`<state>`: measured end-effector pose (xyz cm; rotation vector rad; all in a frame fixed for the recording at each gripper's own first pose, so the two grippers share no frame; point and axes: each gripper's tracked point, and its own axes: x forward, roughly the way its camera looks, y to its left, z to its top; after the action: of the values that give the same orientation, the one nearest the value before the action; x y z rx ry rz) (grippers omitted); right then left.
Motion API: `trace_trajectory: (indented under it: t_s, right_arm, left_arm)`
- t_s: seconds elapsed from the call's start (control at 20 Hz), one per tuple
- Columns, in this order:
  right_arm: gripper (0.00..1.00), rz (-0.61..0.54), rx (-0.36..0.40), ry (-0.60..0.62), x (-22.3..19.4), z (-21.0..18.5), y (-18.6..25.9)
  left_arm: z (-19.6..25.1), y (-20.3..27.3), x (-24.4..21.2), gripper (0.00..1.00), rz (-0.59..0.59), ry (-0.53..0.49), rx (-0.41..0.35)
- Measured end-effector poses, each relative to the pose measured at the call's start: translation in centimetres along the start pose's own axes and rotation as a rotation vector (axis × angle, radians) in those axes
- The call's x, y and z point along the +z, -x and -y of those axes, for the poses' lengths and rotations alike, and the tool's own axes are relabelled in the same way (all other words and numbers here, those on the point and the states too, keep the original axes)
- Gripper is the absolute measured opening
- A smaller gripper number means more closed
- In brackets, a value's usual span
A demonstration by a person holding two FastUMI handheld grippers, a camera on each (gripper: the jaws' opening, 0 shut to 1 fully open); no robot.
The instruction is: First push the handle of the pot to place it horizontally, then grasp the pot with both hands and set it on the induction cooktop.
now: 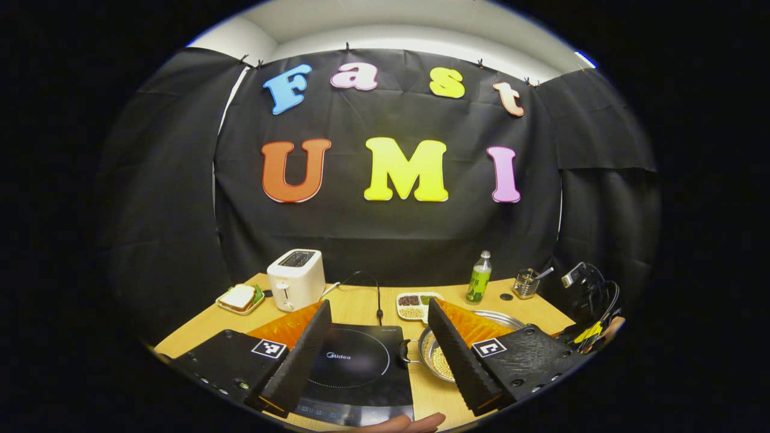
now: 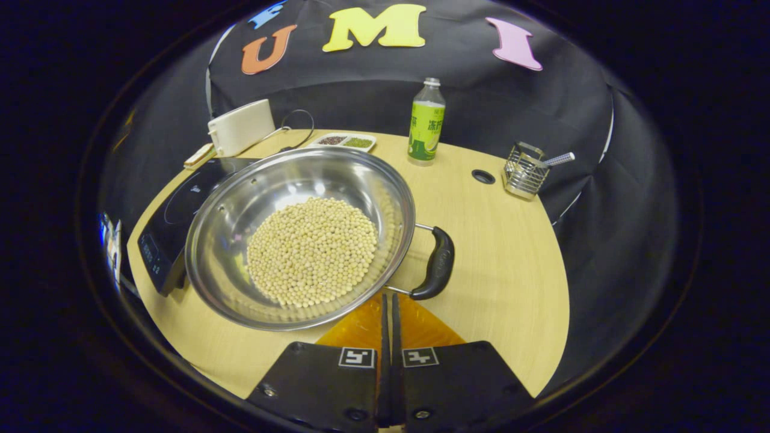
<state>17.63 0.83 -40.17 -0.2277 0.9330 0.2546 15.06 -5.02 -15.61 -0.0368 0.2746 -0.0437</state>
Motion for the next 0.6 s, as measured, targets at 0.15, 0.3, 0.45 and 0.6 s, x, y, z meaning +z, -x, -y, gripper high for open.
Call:
trace_trajectory:
  t_s: [0.15,0.3,0.45,0.6]
  right_arm:
    - [0.04,0.034,-0.023,-0.047,0.6,1.3,-0.6]
    - [0.01,0.09,-0.056,-0.077,0.6,2.5,-0.1]
    - [0.04,0.165,-0.082,-0.108,0.8,3.5,1.5]
    - [0.24,0.247,-0.075,-0.117,2.0,3.5,3.3]
  left_arm:
    - [0.7,-1.5,-2.5,0.96,-0.077,0.01,-0.019]
    - [2.1,-3.0,-5.5,0.95,-0.152,0.012,-0.046]
    - [3.3,-4.4,-8.3,0.95,-0.233,0.0,-0.058]
    - [4.3,-5.5,-10.4,0.95,-0.296,-0.005,-0.061]
